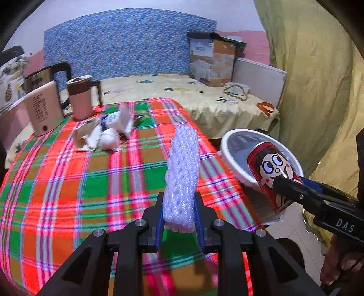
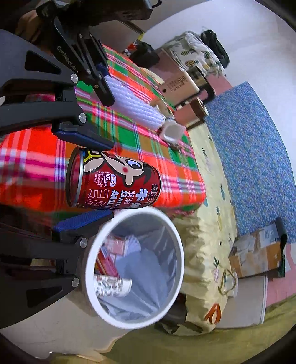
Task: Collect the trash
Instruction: 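Carry the foam net with the left tool while the right tool carries the red can over the bin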
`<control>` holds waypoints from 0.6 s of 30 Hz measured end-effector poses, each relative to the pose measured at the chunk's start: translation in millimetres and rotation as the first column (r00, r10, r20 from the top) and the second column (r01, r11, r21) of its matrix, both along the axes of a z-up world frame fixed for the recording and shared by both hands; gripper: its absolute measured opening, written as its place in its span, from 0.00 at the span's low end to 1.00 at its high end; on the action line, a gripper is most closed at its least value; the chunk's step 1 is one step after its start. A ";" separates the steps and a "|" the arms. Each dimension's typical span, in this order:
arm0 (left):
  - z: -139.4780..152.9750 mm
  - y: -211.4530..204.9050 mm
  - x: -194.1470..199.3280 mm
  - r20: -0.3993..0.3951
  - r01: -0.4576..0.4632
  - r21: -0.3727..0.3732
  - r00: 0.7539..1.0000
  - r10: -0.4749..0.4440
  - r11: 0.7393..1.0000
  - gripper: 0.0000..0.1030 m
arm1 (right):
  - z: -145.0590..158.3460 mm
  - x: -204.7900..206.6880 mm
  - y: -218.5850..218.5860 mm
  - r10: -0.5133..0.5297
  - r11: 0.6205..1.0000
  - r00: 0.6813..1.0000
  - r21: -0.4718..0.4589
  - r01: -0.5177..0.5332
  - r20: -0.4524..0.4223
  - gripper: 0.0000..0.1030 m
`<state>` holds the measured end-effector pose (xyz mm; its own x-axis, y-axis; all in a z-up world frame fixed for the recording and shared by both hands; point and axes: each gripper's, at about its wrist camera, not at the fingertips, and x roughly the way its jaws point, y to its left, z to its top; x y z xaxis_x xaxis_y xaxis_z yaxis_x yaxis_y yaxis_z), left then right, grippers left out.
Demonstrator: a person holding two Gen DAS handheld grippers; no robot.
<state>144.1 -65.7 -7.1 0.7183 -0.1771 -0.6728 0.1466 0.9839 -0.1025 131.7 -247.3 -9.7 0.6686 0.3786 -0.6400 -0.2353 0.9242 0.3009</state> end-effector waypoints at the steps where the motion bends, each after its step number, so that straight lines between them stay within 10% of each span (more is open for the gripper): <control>1: 1.1 -6.7 3.2 0.005 0.016 -0.001 1.000 -0.016 1.000 0.23 | -0.2 0.8 -5.6 -0.015 1.000 1.000 0.000 0.015 0.000 0.53; 18: -2.3 -83.4 49.3 -0.011 0.189 -0.021 0.982 -0.189 0.982 0.23 | -12.1 15.4 -63.2 -0.197 0.980 0.980 -0.012 0.196 -0.030 0.53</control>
<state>193.3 -149.1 -9.4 0.6623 -0.3224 -0.6764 0.3281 0.9363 -0.1250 147.0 -310.5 -21.8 0.7095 0.2362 -0.6639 -0.0397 0.9540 0.2970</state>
